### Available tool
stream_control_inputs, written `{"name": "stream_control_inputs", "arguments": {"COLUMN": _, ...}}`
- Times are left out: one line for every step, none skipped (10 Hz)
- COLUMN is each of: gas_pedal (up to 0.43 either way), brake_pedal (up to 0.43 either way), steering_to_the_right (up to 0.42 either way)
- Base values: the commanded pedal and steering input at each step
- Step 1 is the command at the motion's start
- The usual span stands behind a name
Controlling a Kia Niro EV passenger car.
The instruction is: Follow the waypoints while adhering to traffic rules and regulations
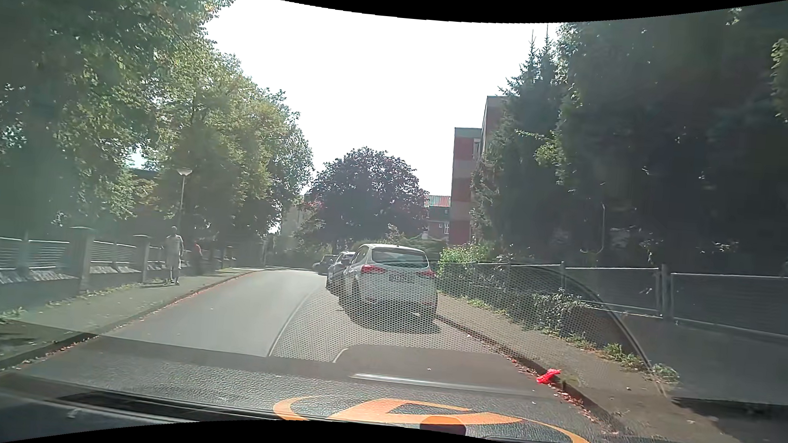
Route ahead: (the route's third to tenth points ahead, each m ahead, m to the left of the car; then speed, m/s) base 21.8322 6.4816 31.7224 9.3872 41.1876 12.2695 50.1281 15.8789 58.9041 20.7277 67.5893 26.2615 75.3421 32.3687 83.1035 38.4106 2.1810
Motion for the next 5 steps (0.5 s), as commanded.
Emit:
{"name": "stream_control_inputs", "arguments": {"gas_pedal": 0.028, "brake_pedal": 0.000, "steering_to_the_right": -0.089}}
{"name": "stream_control_inputs", "arguments": {"gas_pedal": 0.028, "brake_pedal": 0.000, "steering_to_the_right": -0.100}}
{"name": "stream_control_inputs", "arguments": {"gas_pedal": 0.028, "brake_pedal": 0.000, "steering_to_the_right": -0.114}}
{"name": "stream_control_inputs", "arguments": {"gas_pedal": 0.028, "brake_pedal": 0.000, "steering_to_the_right": -0.126}}
{"name": "stream_control_inputs", "arguments": {"gas_pedal": 0.039, "brake_pedal": 0.000, "steering_to_the_right": -0.141}}
